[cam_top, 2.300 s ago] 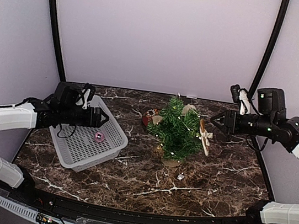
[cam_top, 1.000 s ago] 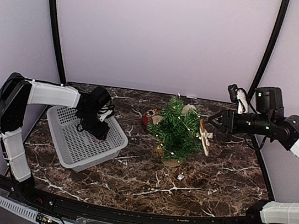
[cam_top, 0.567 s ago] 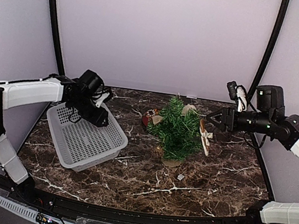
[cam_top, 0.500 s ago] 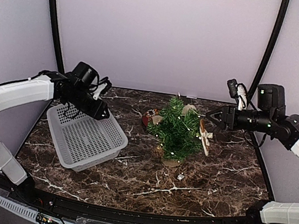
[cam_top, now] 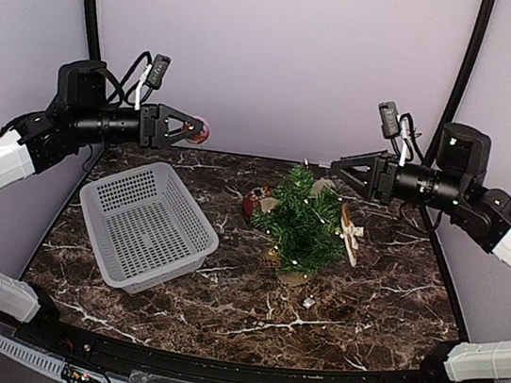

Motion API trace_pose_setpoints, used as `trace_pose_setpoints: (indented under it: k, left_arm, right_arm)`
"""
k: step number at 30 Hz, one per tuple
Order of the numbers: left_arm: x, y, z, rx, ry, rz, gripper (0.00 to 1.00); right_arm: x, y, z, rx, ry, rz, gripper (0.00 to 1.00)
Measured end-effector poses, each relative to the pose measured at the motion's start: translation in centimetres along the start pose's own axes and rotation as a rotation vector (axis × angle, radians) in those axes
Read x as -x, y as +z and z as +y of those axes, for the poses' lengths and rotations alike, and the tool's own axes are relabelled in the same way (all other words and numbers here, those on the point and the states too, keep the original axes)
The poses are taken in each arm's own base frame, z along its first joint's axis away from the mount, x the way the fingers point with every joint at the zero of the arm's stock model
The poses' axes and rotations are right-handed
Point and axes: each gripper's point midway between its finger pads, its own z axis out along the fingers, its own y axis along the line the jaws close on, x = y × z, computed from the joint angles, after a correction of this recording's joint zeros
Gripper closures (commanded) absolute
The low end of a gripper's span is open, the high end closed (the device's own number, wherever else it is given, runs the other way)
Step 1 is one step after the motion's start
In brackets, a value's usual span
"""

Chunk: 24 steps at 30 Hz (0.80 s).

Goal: Decorate the small christmas tree

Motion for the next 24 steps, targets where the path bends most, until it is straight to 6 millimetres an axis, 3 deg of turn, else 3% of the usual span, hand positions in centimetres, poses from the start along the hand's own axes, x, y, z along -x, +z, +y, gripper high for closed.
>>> trace_pose_setpoints:
  k: [5, 11, 16, 24]
  left_arm:
    - [1.2, -0.1, -6.2, -0.251, 0.063, -0.058, 0.54]
    - [-0.1, 0.5, -12.4, -0.543, 0.099, -0.011, 0.56]
    - [-2.0, 0.9, -15.2, -0.742, 0.082, 0.072, 0.56]
    - [-4.8, 0.5, -18.3, -0.944, 0.079, 0.19, 0.57]
  right_arm:
    - [0.5, 1.3, 3.0, 0.112, -0.057, -0.029, 0.58]
    - [0.6, 2.9, 7.5, 0.267, -0.152, -0.001, 0.61]
    - [0.1, 3.1, 11.6, 0.381, -0.265, 0.048, 0.63]
    - [-2.3, 2.1, 15.6, 0.495, -0.373, 0.147, 0.66]
